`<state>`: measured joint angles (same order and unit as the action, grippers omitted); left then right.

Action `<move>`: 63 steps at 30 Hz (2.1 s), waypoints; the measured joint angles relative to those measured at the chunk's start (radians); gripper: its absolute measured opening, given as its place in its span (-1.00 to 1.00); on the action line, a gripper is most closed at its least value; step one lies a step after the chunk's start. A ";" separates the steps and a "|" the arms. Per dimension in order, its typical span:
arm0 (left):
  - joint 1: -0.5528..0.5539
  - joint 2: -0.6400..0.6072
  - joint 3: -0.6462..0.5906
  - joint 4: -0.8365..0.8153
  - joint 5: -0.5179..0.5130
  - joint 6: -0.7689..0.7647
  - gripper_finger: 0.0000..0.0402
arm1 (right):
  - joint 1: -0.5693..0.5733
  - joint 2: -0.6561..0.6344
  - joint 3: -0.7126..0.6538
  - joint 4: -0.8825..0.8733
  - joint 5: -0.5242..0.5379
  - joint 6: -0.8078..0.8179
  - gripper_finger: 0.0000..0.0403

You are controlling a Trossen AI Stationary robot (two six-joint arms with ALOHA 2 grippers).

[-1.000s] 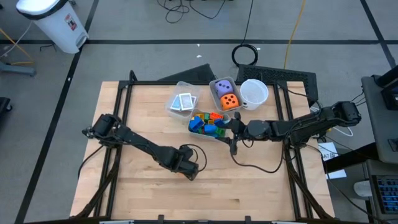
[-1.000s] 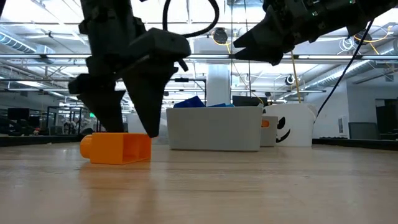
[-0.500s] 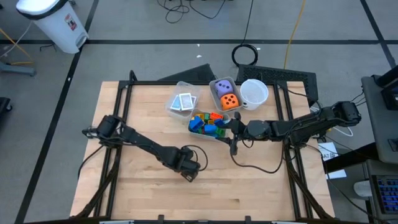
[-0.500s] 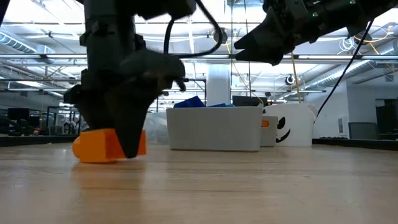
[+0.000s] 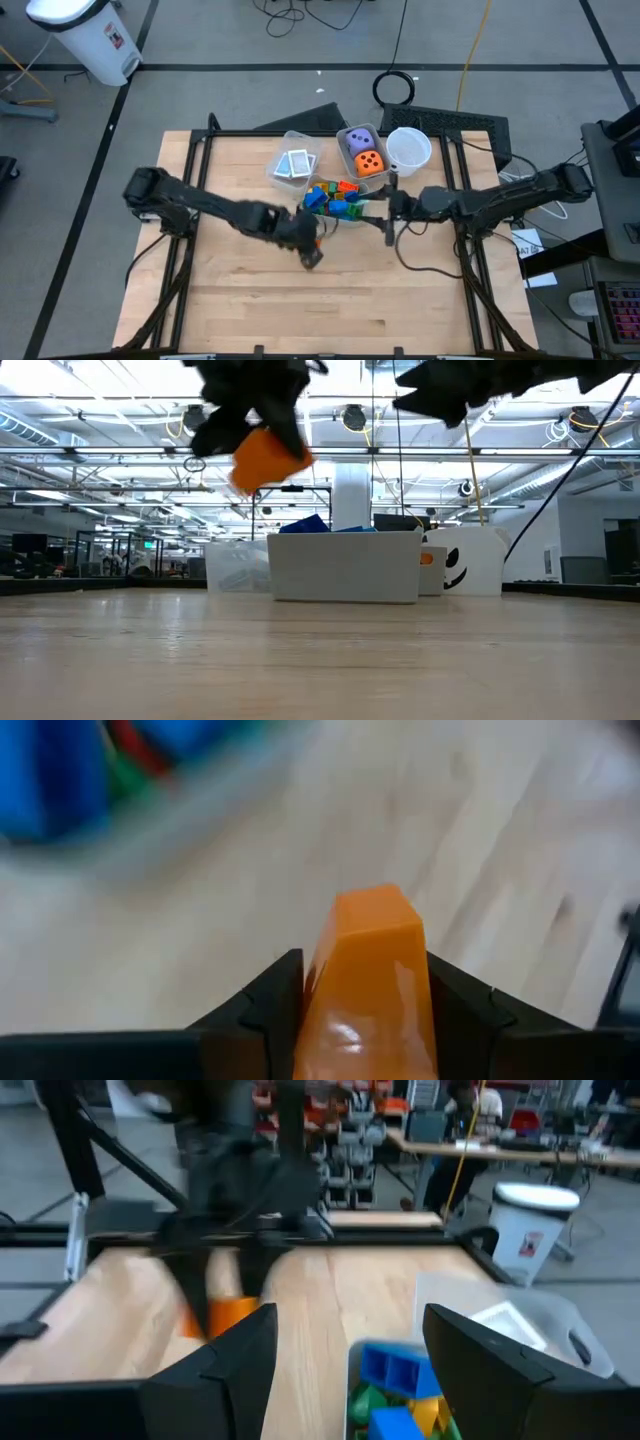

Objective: Pick & Place Toys
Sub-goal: Put the yellow game piece into the bottom gray bin, then return to Home Position

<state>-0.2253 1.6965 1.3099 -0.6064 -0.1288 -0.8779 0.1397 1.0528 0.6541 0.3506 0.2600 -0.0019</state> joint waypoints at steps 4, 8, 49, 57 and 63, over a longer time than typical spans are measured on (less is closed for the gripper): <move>0.069 -0.061 0.001 0.078 -0.077 0.136 -0.19 | 0.009 -0.058 0.000 -0.012 0.000 -0.014 0.12; 0.141 -0.050 0.001 0.208 -0.069 0.275 -0.18 | 0.009 -0.079 0.000 -0.017 0.000 -0.014 0.12; 0.301 0.166 0.001 0.565 0.087 0.622 0.67 | 0.008 -0.044 0.000 -0.071 0.004 -0.037 0.12; 0.337 -0.140 0.001 0.317 0.112 0.664 0.74 | 0.008 -0.045 0.000 -0.075 0.001 -0.038 0.12; 0.358 -0.457 0.003 0.019 0.068 0.774 0.74 | 0.008 -0.090 0.000 -0.100 0.003 -0.040 0.12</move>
<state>0.1329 1.2400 1.3125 -0.5877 -0.0605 -0.1037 0.1478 0.9624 0.6544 0.2508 0.2630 -0.0423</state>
